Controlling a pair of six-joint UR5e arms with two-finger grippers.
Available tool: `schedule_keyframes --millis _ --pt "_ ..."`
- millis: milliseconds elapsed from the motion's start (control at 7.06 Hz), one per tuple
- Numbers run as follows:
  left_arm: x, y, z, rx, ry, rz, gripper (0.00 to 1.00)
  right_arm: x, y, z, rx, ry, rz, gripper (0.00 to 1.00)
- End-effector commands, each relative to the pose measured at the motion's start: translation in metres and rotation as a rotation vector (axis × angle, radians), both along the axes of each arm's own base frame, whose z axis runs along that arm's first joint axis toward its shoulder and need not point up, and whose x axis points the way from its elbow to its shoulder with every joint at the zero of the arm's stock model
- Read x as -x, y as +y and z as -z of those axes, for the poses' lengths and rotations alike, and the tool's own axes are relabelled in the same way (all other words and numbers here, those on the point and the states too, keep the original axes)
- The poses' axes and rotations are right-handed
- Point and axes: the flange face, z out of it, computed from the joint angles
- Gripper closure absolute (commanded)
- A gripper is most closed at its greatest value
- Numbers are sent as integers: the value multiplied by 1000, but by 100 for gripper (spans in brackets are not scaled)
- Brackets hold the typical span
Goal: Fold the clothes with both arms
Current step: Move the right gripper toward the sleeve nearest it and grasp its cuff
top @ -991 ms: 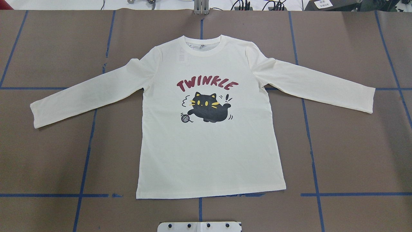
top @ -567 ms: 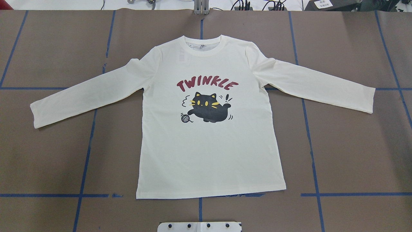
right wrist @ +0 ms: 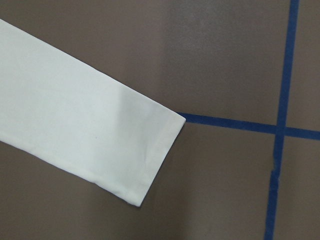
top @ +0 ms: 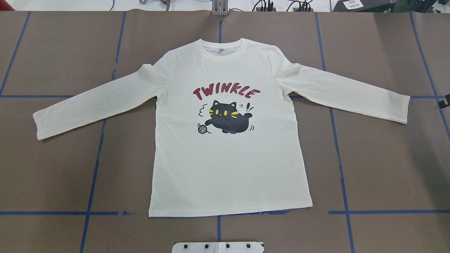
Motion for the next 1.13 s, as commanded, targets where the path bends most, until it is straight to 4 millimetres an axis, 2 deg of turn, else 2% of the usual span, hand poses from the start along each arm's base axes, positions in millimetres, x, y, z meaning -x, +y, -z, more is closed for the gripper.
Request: schedule_keyframes --millis 0,142,425,567,991 --pt "-5 -1 -2 44 70 28 0 58 -31 -25 -13 -32 -24 0" --pt "-4 3 -2 38 71 23 0 86 -48 -24 -10 -19 6 0" --pt "-4 5 -4 35 73 22 0 100 -49 -35 -16 38 6 0" --pt "-4 6 -4 38 75 23 0 106 -47 -38 -9 43 19 0" --pt "-5 6 -5 39 76 24 0 105 -41 -50 15 50 23 0"
